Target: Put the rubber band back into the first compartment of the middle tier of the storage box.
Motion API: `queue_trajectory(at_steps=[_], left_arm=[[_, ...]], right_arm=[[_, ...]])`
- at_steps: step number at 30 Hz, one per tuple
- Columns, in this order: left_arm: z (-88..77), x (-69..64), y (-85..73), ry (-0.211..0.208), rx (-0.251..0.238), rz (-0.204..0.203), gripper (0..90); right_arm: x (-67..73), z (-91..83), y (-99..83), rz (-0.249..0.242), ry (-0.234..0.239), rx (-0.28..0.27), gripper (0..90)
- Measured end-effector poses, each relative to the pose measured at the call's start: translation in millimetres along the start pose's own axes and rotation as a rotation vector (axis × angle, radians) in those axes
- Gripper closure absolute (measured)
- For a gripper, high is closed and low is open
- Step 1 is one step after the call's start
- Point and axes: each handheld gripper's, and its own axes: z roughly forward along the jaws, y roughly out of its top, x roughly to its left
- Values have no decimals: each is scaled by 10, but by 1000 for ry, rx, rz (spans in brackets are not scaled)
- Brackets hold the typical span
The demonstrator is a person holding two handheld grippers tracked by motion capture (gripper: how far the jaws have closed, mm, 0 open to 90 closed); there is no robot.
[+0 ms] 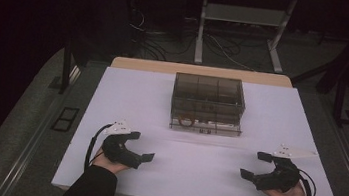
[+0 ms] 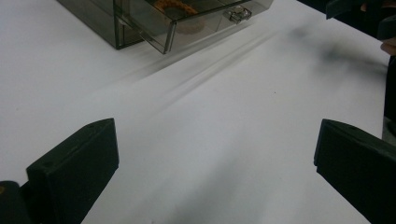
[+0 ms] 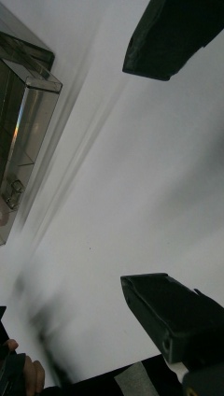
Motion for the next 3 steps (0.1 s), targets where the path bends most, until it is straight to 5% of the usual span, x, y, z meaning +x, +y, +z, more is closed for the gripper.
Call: queue_trajectory(at_steps=[3], left_arm=[[-12,8,-20,-3,-5,-7,0]], right_arm=[[-3,1,-1,0,0,-1,2]])
